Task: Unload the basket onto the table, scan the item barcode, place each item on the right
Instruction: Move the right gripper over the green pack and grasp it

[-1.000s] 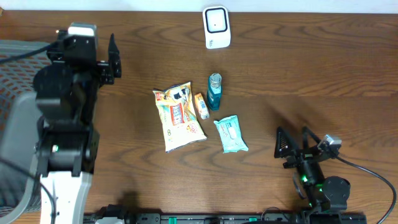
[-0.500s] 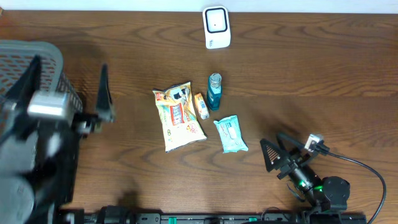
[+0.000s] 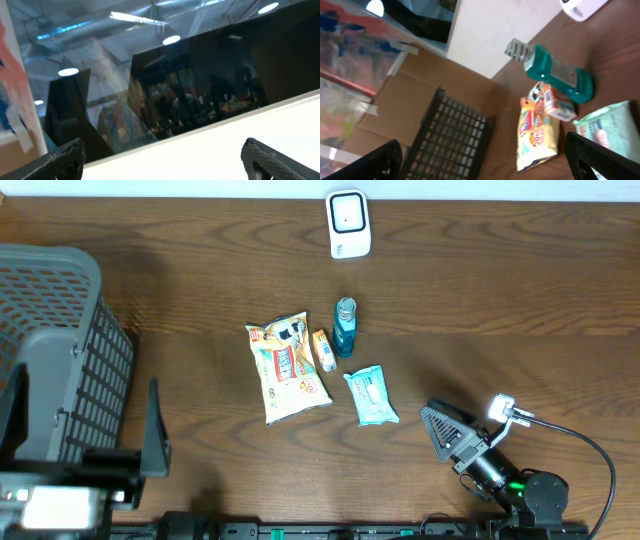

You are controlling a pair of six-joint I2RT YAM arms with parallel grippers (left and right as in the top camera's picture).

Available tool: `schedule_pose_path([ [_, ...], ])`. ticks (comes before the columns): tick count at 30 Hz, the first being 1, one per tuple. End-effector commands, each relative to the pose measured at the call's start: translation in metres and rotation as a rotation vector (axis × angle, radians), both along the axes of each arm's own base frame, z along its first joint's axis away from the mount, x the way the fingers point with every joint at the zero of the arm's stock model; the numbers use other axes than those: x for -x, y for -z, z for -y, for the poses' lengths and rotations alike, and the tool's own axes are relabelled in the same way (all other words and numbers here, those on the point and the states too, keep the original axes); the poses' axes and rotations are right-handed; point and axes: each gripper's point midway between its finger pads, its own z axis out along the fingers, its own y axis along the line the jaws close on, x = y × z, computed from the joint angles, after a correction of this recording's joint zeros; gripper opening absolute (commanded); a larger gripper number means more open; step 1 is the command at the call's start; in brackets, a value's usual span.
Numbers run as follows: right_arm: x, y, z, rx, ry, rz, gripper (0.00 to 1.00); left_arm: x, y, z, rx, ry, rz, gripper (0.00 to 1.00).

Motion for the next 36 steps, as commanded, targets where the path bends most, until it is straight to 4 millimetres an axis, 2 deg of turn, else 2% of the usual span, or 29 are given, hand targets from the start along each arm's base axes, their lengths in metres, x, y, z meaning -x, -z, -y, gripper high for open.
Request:
schedule_pose_path([
  [1, 0.024, -0.004, -0.02, 0.1, -0.166, 0.131, 0.99, 0.026, -0.007, 0.001, -0.063, -0.019, 0.072, 0.98],
  [8, 0.021, 0.021, -0.02, 0.12, -0.165, 0.025, 0.99, 0.072, -0.014, -0.003, -0.053, -0.024, 0.178, 0.98],
  [11, 0.015, 0.025, -0.016, 0.127, -0.132, 0.0, 0.98, 0.091, -0.015, -0.005, -0.05, -0.025, 0.22, 0.98],
  [15, 0.01, 0.016, -0.014, 0.18, -0.11, 0.021, 0.97, 0.11, -0.016, -0.006, -0.046, -0.027, 0.263, 0.98],
  [20, -0.005, -0.006, -0.003, 0.33, -0.043, 0.021, 0.99, 0.128, -0.016, -0.008, -0.042, -0.028, 0.305, 0.98],
  [23, -0.02, -0.016, 0.007, 0.459, 0.001, -0.031, 0.98, 0.141, -0.015, -0.009, -0.038, -0.029, 0.337, 0.97],
  [27, -0.036, -0.021, 0.013, 0.647, -0.003, -0.145, 0.92, 0.157, -0.014, -0.01, -0.035, -0.03, 0.372, 0.98],
  [32, -0.054, -0.017, -0.004, 0.886, -0.053, -0.275, 0.9, 0.157, -0.014, -0.01, -0.035, -0.031, 0.368, 0.98],
  [35, -0.065, -0.005, -0.022, 1.04, -0.037, -0.353, 0.92, 0.153, -0.009, -0.01, -0.038, -0.029, 0.344, 0.98],
  [36, -0.069, 0.004, -0.03, 1.108, -0.026, -0.39, 0.92, 0.151, -0.007, -0.01, -0.039, -0.029, 0.333, 0.98],
])
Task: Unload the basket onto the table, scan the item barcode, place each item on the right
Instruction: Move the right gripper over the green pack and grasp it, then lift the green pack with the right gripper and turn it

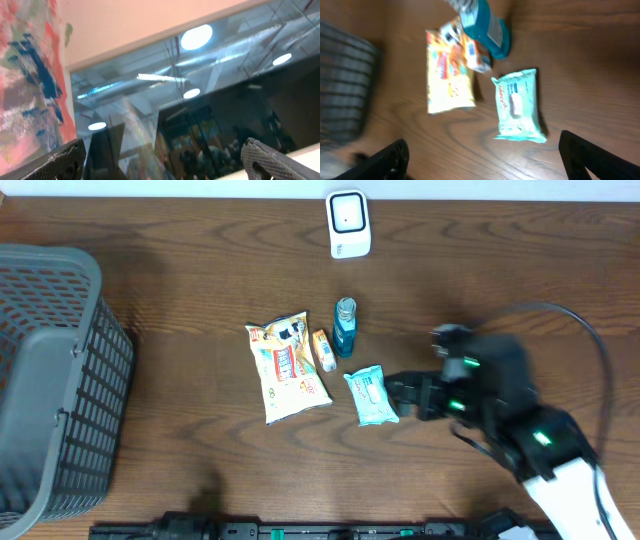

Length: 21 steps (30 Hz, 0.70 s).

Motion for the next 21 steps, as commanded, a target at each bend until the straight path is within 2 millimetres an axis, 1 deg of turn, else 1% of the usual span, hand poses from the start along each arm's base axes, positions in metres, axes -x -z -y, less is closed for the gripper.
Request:
schedule_pose_path([
  [1, -0.023, 0.019, 0.0, 0.283, 0.091, 0.019, 0.91, 0.003, 0.001, 0.002, -0.019, 0.002, 0.0, 0.98],
  [2, -0.025, 0.028, -0.006, 0.328, 0.087, 0.004, 0.9, 0.003, 0.001, 0.002, -0.019, 0.002, 0.0, 0.98],
  [4, -0.03, 0.053, -0.021, 0.433, 0.087, -0.031, 0.88, 0.003, 0.001, 0.002, -0.019, 0.002, 0.001, 0.98],
  [8, -0.035, 0.102, -0.032, 0.586, 0.108, -0.103, 0.8, 0.003, 0.001, 0.002, -0.019, 0.002, 0.001, 0.98],
  [10, -0.034, 0.128, -0.038, 0.646, 0.078, -0.156, 0.72, 0.003, 0.001, 0.002, -0.019, 0.002, 0.0, 0.98],
  [12, -0.031, 0.143, -0.044, 0.689, 0.051, -0.189, 0.7, 0.003, 0.001, 0.002, -0.019, 0.002, 0.0, 0.98],
  [15, -0.035, 0.154, -0.052, 0.753, 0.034, -0.179, 0.7, 0.003, 0.001, 0.002, -0.019, 0.002, 0.0, 0.98],
  [18, -0.044, 0.155, -0.056, 0.788, 0.044, -0.139, 0.72, 0.003, 0.001, 0.002, -0.019, 0.002, 0.0, 0.98],
  [21, -0.044, 0.156, -0.056, 0.787, 0.046, -0.14, 0.72, 0.003, 0.001, 0.002, -0.019, 0.002, 0.0, 0.98],
])
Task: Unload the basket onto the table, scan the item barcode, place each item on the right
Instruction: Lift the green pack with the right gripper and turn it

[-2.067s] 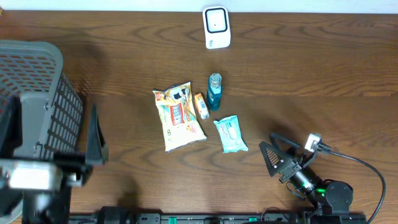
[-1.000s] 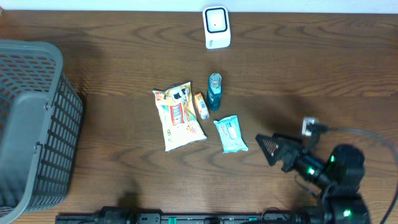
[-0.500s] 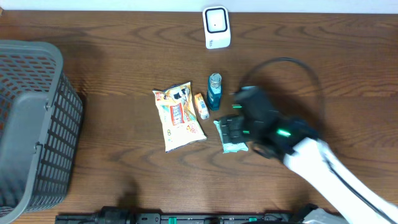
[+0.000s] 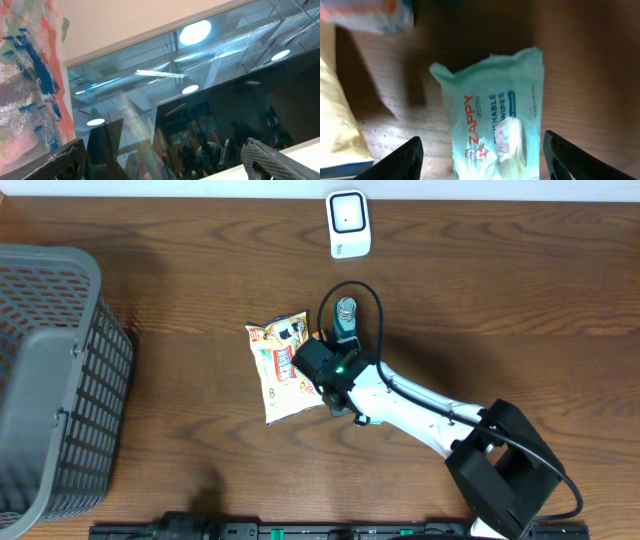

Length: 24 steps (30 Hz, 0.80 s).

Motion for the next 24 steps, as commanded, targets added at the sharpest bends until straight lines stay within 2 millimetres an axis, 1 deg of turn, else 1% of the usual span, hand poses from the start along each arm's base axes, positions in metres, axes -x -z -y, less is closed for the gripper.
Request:
schedule_pose_path([
  [1, -0.013, -0.009, 0.001, 0.019, 0.027, 0.069, 0.72, 0.006, -0.002, 0.002, -0.017, 0.002, 0.018, 0.98],
  [5, -0.016, -0.005, -0.003, 0.011, 0.026, 0.08, 0.7, 0.006, -0.002, 0.002, -0.017, 0.002, 0.018, 0.98],
  [7, -0.015, 0.002, -0.004, 0.018, 0.038, 0.072, 0.67, 0.006, -0.002, 0.002, -0.017, 0.002, 0.018, 0.98],
  [10, -0.006, 0.015, 0.002, 0.067, 0.041, 0.032, 0.6, 0.006, -0.002, 0.002, -0.017, 0.002, 0.018, 0.98],
  [13, 0.002, 0.029, 0.005, 0.113, 0.03, -0.004, 0.57, 0.006, -0.002, 0.002, -0.017, 0.002, 0.018, 0.98],
  [14, 0.003, 0.034, 0.005, 0.122, 0.033, -0.012, 0.54, 0.006, -0.002, 0.002, -0.017, 0.002, 0.018, 0.98],
  [15, 0.005, 0.038, 0.006, 0.13, 0.045, -0.015, 0.48, 0.006, -0.002, 0.002, -0.017, 0.002, 0.018, 0.98],
  [16, 0.007, 0.045, 0.008, 0.142, 0.06, -0.026, 0.36, 0.006, -0.002, 0.002, -0.017, 0.002, 0.018, 0.98],
  [17, 0.009, 0.048, 0.01, 0.153, 0.07, -0.035, 0.29, 0.006, -0.002, 0.002, -0.017, 0.002, 0.017, 0.98],
  [18, 0.011, 0.05, 0.012, 0.162, 0.079, -0.041, 0.18, 0.006, -0.002, 0.002, -0.017, 0.002, 0.017, 0.98],
  [19, 0.013, 0.051, 0.015, 0.171, 0.098, -0.046, 0.13, 0.005, -0.001, 0.002, -0.017, 0.002, 0.014, 0.98],
  [21, 0.016, 0.05, 0.018, 0.18, 0.122, -0.047, 0.07, 0.004, 0.0, 0.002, -0.018, 0.002, 0.008, 0.98],
  [23, 0.016, 0.047, 0.018, 0.177, 0.128, -0.047, 0.01, 0.003, 0.001, 0.002, -0.019, 0.002, -0.001, 0.98],
  [24, 0.016, 0.045, 0.017, 0.171, 0.129, -0.051, 0.01, 0.003, 0.001, 0.002, -0.019, 0.002, -0.002, 0.98],
])
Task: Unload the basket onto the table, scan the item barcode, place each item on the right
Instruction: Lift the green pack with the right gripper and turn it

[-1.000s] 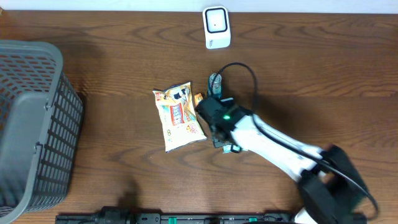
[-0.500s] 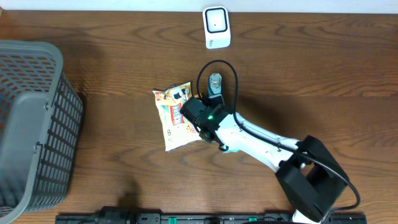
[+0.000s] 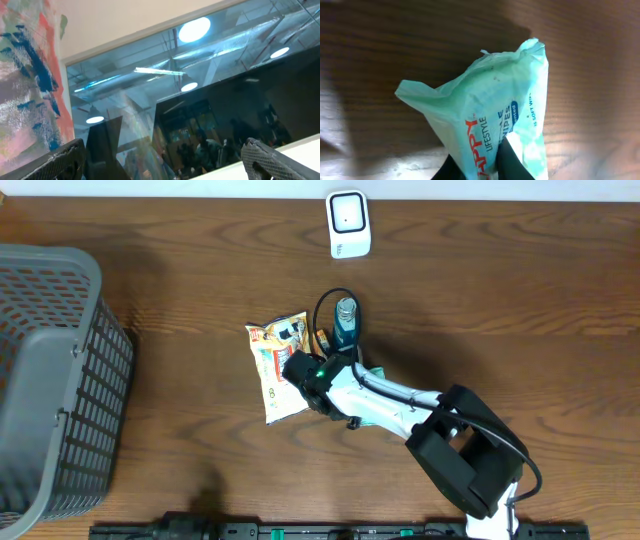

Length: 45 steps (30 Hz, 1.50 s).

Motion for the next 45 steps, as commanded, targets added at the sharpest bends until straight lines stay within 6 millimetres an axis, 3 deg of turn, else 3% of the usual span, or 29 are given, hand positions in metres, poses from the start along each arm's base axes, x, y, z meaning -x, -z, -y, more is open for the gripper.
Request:
schedule_pose_path([
  [1, 0.009, 0.005, -0.004, -0.025, 0.054, -0.061, 0.01, 0.004, -0.001, 0.002, -0.018, 0.003, 0.008, 0.98],
  [5, 0.006, -0.028, -0.024, -0.137, 0.075, -0.093, 0.01, 0.004, -0.001, 0.002, -0.019, 0.004, 0.009, 0.98],
  [8, 0.008, -0.059, -0.053, -0.319, 0.03, -0.152, 0.01, 0.005, -0.001, 0.003, -0.021, 0.006, 0.009, 0.98],
  [14, 0.037, -0.124, -0.11, -0.818, -0.006, -0.383, 0.01, 0.005, -0.001, 0.003, -0.021, 0.006, 0.009, 0.98],
  [18, 0.058, -0.16, -0.128, -1.025, -0.021, -0.53, 0.01, 0.004, 0.0, 0.002, -0.021, 0.005, 0.009, 0.98],
  [22, 0.075, -0.186, -0.139, -1.16, 0.074, -0.686, 0.01, 0.005, -0.001, 0.003, -0.021, 0.006, 0.009, 0.98],
  [26, 0.088, -0.205, -0.146, -1.213, 0.323, -0.863, 0.01, 0.005, -0.001, 0.003, -0.021, 0.006, 0.009, 0.98],
  [32, 0.087, -0.213, -0.15, -1.201, 0.584, -0.947, 0.01, 0.005, -0.001, 0.003, -0.021, 0.006, 0.009, 0.98],
  [38, 0.079, -0.221, -0.156, -1.256, 0.564, -0.95, 0.01, 0.005, -0.001, 0.003, -0.021, 0.006, 0.009, 0.98],
  [45, 0.094, -0.284, -0.146, -1.493, 0.316, -1.272, 0.01, 0.005, -0.001, 0.003, -0.021, 0.006, 0.009, 0.98],
])
